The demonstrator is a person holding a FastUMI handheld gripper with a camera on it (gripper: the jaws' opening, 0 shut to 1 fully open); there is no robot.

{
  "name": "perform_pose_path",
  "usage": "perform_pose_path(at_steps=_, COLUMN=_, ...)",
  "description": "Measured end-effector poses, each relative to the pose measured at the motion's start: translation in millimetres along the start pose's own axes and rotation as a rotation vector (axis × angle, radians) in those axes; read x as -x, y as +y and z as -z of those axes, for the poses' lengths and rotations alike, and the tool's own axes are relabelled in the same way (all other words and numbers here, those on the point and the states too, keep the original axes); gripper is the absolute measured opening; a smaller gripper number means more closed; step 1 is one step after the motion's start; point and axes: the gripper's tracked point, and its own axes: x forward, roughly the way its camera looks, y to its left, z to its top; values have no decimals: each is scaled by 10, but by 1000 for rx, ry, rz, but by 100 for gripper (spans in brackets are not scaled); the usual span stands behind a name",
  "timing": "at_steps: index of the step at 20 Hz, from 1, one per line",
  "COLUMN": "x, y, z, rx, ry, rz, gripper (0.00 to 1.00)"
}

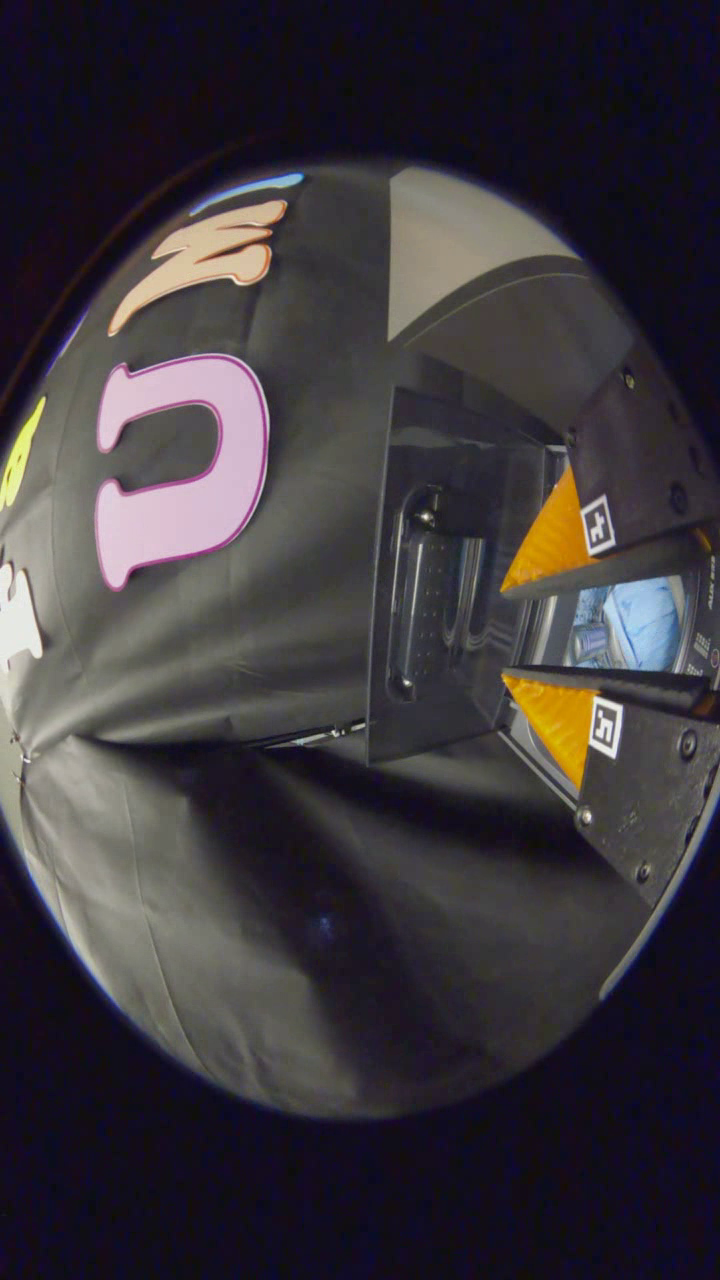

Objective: Put the clothes into the washing machine and then close the washing machine lid.

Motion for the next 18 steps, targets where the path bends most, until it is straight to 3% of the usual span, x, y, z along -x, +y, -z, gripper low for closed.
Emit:
perform_pose_path(at_steps=9, x=138, y=10, z=-97, rx=11, ry=-49, rz=1, gripper=38)
perform_pose_path(at_steps=18, x=100, y=-105, z=-395, rx=-13, ry=-143, rz=30, gripper=91)
